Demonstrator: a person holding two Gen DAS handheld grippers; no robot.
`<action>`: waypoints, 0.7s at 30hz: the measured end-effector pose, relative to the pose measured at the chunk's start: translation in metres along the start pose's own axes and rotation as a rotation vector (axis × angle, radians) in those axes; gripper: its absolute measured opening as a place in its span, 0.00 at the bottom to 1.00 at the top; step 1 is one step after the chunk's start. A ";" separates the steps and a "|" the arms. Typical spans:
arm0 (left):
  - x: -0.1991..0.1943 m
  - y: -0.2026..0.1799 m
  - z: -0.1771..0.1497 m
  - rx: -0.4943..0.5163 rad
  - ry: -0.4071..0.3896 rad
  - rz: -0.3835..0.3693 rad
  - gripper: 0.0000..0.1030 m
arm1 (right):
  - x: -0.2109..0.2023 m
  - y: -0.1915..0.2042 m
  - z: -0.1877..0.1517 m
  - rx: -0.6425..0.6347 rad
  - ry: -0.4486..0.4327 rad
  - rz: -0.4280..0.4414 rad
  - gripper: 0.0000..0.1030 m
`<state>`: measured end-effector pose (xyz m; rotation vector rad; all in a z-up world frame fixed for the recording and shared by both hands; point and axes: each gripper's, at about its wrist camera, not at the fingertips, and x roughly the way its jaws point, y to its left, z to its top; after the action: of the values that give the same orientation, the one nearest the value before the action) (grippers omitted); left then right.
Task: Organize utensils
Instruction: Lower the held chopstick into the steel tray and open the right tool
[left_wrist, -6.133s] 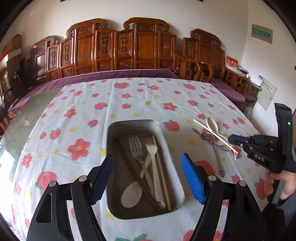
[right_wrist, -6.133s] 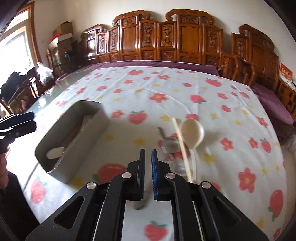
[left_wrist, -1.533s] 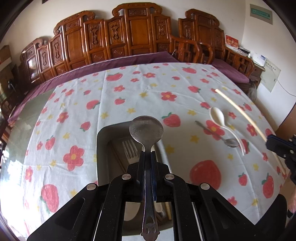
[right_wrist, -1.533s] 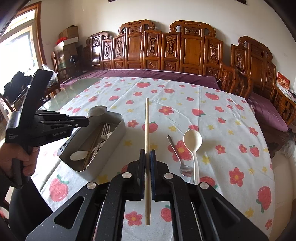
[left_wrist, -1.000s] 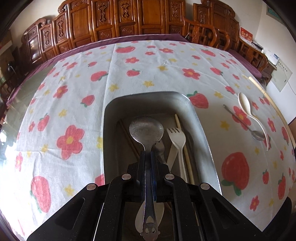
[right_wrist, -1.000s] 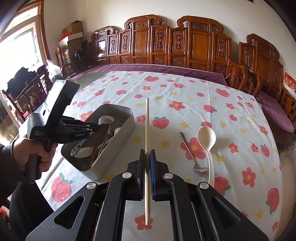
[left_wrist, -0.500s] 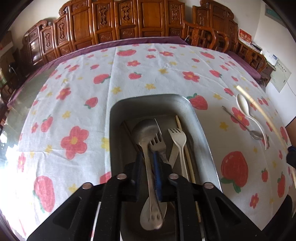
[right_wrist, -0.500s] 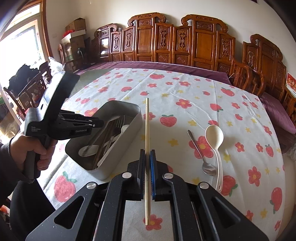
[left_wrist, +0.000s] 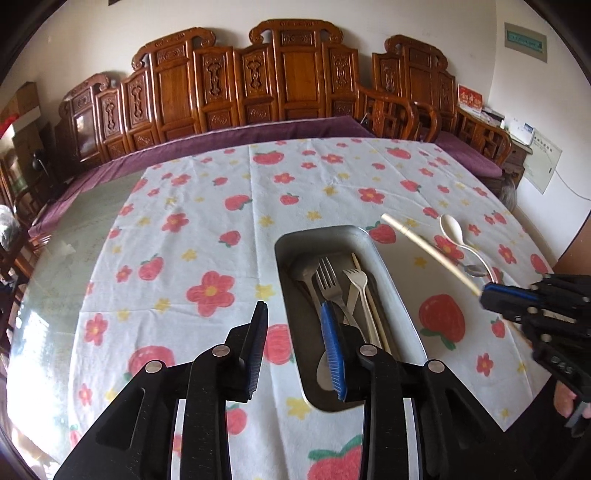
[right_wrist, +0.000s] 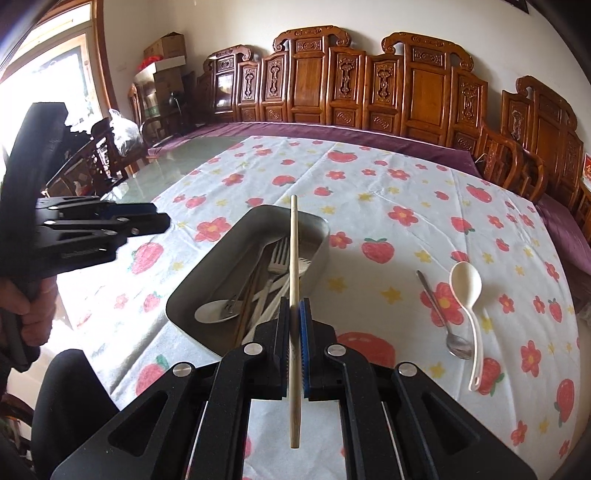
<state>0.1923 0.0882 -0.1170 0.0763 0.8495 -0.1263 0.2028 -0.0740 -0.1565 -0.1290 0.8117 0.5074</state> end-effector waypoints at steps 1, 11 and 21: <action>-0.006 0.003 -0.001 -0.001 -0.010 0.003 0.28 | 0.002 0.002 0.000 0.000 0.003 0.002 0.06; -0.041 0.030 -0.012 -0.047 -0.076 0.000 0.42 | 0.046 0.023 0.011 0.041 0.070 0.033 0.06; -0.055 0.050 -0.015 -0.095 -0.108 -0.005 0.43 | 0.102 0.029 0.024 0.136 0.147 0.059 0.06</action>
<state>0.1524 0.1439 -0.0845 -0.0212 0.7464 -0.0937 0.2634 -0.0025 -0.2111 -0.0169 0.9937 0.5010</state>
